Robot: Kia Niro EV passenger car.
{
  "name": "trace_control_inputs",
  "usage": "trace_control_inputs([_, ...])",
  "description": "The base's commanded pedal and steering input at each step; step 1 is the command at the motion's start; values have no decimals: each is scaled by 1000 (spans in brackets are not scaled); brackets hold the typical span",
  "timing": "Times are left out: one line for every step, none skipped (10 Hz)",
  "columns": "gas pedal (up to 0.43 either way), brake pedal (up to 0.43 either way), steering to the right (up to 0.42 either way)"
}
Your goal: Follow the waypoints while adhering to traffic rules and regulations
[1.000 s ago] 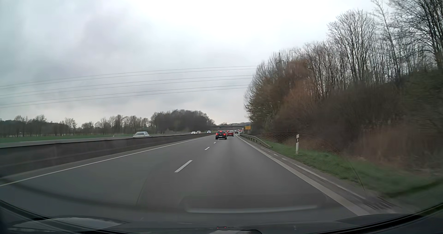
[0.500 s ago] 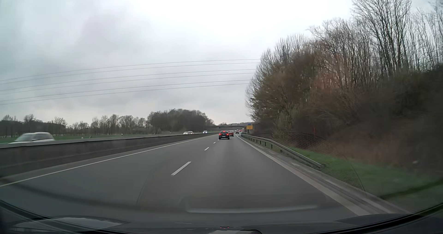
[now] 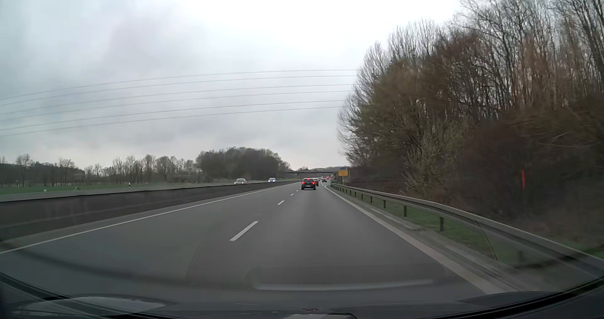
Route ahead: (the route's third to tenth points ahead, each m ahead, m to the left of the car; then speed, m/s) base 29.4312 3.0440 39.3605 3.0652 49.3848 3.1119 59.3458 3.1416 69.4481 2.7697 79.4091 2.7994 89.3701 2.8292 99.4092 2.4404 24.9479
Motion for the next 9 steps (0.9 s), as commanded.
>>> trace_control_inputs([248,0,0])
trace_control_inputs([248,0,0])
trace_control_inputs([248,0,0])
trace_control_inputs([248,0,0])
trace_control_inputs([248,0,0])
trace_control_inputs([248,0,0])
trace_control_inputs([248,0,0])
trace_control_inputs([248,0,0])
trace_control_inputs([248,0,0])
